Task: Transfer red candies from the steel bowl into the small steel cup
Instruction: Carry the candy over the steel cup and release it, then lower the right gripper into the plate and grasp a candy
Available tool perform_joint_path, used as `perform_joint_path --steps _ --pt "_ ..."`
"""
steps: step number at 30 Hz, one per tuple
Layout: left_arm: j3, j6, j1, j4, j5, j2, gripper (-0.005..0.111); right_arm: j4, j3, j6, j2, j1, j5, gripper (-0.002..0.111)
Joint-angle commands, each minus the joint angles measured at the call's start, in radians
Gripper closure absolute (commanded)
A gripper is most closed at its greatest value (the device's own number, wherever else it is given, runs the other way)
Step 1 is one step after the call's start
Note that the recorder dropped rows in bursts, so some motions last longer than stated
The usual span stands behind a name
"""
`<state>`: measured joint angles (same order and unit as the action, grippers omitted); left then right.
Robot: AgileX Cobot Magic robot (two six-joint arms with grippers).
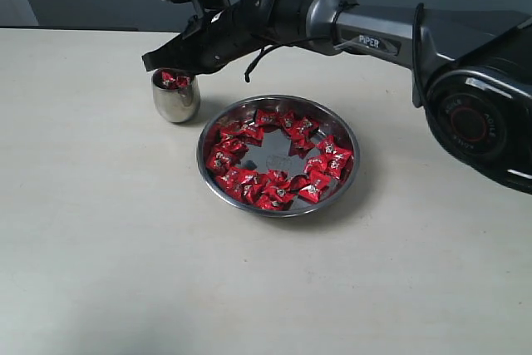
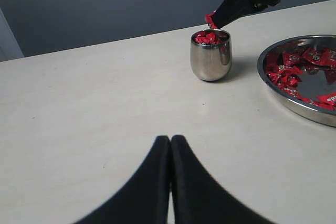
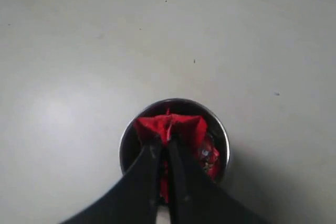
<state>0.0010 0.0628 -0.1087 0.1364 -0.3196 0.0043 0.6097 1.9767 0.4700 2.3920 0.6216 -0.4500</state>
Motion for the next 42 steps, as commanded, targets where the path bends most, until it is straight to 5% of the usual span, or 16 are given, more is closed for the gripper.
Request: perform_joint_path --steps 1,12,18,24,42 --pt "-0.001 0.005 -0.003 -0.001 0.009 -0.004 0.106 0.005 0.004 0.009 0.014 -0.004 0.007 0.086" --pt "-0.001 0.005 -0.003 -0.001 0.009 -0.004 0.106 -0.015 0.004 0.009 -0.059 -0.004 -0.034 0.081" --pt "-0.001 0.005 -0.003 -0.001 0.009 -0.004 0.106 -0.257 0.004 -0.049 -0.138 -0.004 -0.467 0.081" --pt "-0.001 0.005 -0.003 -0.001 0.009 -0.004 0.106 -0.467 0.001 -0.183 -0.134 -0.004 -0.679 0.081" --pt "-0.001 0.005 -0.003 -0.001 0.009 -0.004 0.106 -0.485 -0.157 -0.198 -0.114 -0.004 -0.771 0.081"
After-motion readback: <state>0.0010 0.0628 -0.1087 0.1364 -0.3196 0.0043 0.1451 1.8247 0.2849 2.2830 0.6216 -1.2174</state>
